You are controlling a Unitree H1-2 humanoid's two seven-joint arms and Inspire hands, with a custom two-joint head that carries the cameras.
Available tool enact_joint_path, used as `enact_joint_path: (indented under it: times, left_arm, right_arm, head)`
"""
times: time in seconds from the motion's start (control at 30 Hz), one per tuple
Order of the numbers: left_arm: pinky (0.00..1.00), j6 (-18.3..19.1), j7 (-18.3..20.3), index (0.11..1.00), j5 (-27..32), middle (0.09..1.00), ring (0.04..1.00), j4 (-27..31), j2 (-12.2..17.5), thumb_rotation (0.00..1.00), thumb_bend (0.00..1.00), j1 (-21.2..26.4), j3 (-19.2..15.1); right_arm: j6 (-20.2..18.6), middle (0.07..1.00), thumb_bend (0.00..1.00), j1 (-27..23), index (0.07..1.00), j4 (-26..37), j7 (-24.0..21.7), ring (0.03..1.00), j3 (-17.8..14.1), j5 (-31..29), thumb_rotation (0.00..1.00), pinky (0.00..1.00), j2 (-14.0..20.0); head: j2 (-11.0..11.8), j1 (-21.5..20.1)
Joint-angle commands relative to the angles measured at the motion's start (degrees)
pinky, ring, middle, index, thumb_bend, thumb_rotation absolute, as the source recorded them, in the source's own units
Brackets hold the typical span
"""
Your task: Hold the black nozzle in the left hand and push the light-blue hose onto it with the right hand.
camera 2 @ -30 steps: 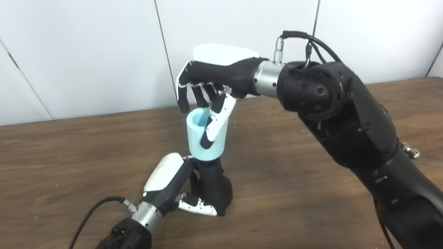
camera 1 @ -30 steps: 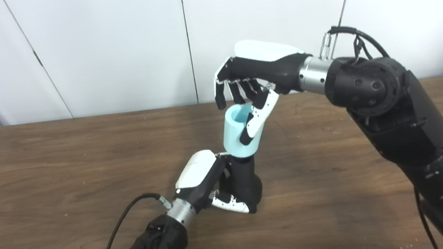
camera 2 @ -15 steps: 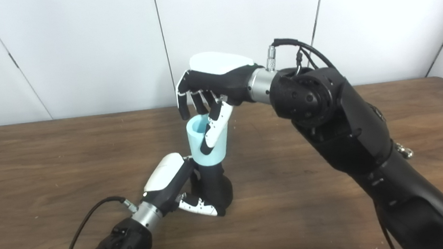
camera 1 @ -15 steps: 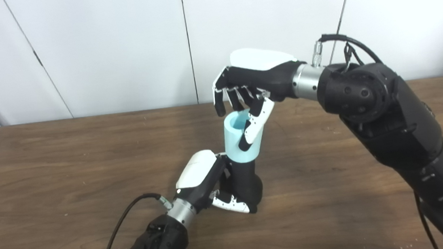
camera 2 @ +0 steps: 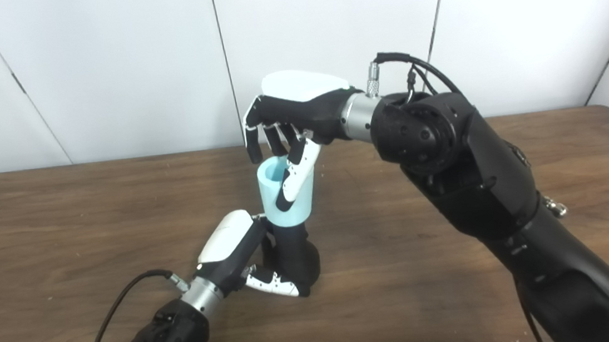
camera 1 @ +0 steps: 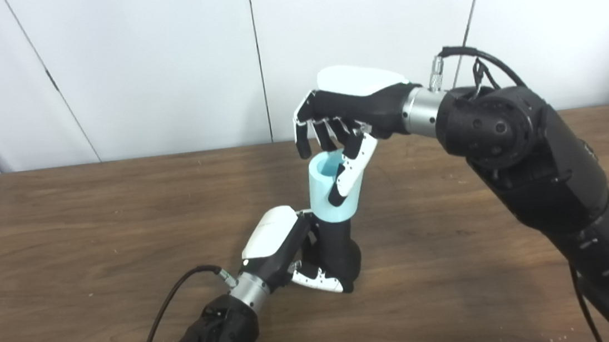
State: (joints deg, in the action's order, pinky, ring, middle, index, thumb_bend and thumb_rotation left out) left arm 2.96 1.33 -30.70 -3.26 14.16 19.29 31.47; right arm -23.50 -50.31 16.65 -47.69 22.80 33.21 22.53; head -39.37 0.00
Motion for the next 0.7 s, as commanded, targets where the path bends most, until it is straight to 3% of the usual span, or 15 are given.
enact_joint_path:
  times: [0.0,0.07,0.2,0.3,0.67]
  left_arm:
    - [0.44,5.92,10.90,0.485,-1.82,0.454,0.426,-5.01,1.25,0.09,0.52,-5.86,5.06]
    - [0.43,5.89,10.86,0.485,-1.85,0.454,0.425,-5.05,1.23,0.09,0.52,-5.88,5.10]
    - [0.43,5.96,10.90,0.485,-1.90,0.453,0.424,-4.91,1.23,0.09,0.52,-5.90,5.17]
    - [0.43,6.08,10.99,0.485,-1.98,0.456,0.429,-4.67,1.33,0.09,0.52,-5.87,5.19]
    - [0.43,6.52,11.20,0.485,-1.97,0.453,0.426,-4.39,1.44,0.09,0.52,-5.94,5.18]
  right_arm:
    - [-0.30,0.301,0.52,-3.56,0.483,-1.07,0.70,0.195,-0.72,1.07,0.12,0.11,1.06]
    - [-1.44,0.314,0.52,-3.62,0.484,-1.94,0.15,0.207,-1.40,-0.36,0.12,0.12,0.80]
    - [-3.42,0.335,0.52,-2.58,0.487,-5.16,-4.77,0.244,-8.03,-2.94,0.13,0.17,-3.13]
    - [-3.41,0.345,0.52,-2.24,0.486,-5.97,-6.72,0.256,-10.19,-2.67,0.13,0.18,-4.40]
    - [-3.41,0.352,0.52,-2.36,0.485,-6.99,-8.16,0.261,-9.67,-0.89,0.13,0.18,-4.25]
  head:
    - [-0.02,0.07]
    - [0.06,0.23]
    - [0.00,0.29]
    - [-0.19,0.10]
    - [-0.24,0.13]
